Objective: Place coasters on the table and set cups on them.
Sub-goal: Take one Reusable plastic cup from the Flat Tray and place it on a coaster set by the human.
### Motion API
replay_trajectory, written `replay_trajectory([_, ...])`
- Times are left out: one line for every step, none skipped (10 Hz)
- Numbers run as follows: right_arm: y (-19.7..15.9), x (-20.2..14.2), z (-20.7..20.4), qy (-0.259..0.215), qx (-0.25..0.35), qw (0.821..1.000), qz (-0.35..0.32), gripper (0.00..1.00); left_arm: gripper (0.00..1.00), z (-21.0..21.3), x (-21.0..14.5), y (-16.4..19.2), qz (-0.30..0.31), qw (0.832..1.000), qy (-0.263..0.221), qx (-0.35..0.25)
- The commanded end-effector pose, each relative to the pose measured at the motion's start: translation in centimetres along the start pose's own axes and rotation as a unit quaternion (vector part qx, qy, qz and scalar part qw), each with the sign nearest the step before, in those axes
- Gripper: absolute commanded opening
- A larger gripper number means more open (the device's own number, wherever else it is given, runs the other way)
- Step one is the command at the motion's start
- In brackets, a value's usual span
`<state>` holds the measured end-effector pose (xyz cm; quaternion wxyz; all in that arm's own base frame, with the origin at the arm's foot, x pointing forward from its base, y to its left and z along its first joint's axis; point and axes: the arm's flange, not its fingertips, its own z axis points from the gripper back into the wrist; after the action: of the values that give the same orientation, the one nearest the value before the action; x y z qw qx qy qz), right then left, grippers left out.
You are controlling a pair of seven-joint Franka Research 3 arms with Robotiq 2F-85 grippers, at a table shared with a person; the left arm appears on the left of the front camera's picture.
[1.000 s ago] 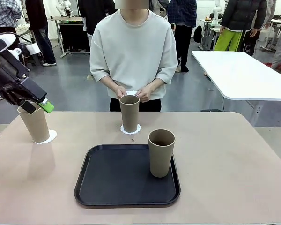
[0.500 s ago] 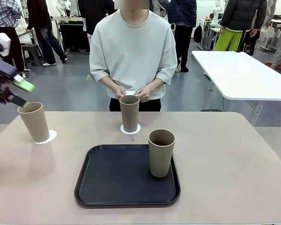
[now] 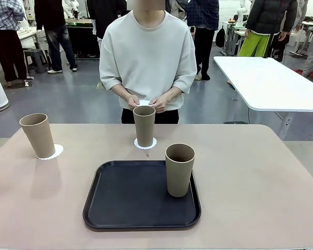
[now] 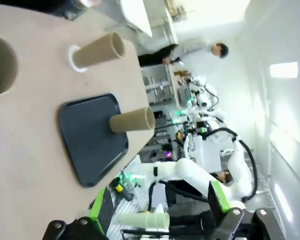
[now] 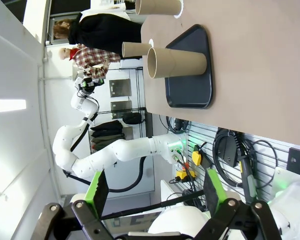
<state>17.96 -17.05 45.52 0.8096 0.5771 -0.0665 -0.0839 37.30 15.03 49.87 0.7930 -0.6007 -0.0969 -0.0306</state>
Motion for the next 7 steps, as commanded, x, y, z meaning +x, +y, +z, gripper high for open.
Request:
replay_trajectory([0.0, -0.1, 0.0, 0.0, 0.006, 1.0, 0.005, 1.0, 1.0, 0.2, 0.6, 2.9, -0.011, 0.999, 0.004, 0.031])
replay_trajectory([0.0, -0.1, 0.0, 0.0, 0.006, 1.0, 0.005, 1.0, 1.0, 0.6, 0.5, 5.1, -0.009, 1.0, 0.004, 0.028])
replay_trajectory([0.0, -0.1, 0.0, 0.0, 0.006, 1.0, 0.005, 1.0, 1.0, 1.1, 0.3, 6.6, 0.002, 1.0, 0.003, 0.016])
replay_trajectory([0.0, -0.1, 0.0, 0.0, 0.006, 1.0, 0.005, 1.0, 1.0, 1.8, -0.5, 8.0, 0.014, 1.0, 0.006, 0.012])
replay_trajectory([0.0, -0.1, 0.0, 0.0, 0.006, 1.0, 0.005, 1.0, 1.0, 2.5, -1.1, 8.9, 0.016, 1.0, 0.01, 0.014])
replay_trajectory([0.0, -0.1, 0.0, 0.0, 0.006, 1.0, 0.005, 1.0, 1.0, 3.3, -2.1, 9.6, 0.014, 1.0, 0.009, 0.006])
replay_trajectory([0.0, -0.1, 0.0, 0.0, 0.006, 1.0, 0.005, 1.0, 1.0, 3.9, -2.9, 10.4, 0.018, 1.0, 0.01, -0.001])
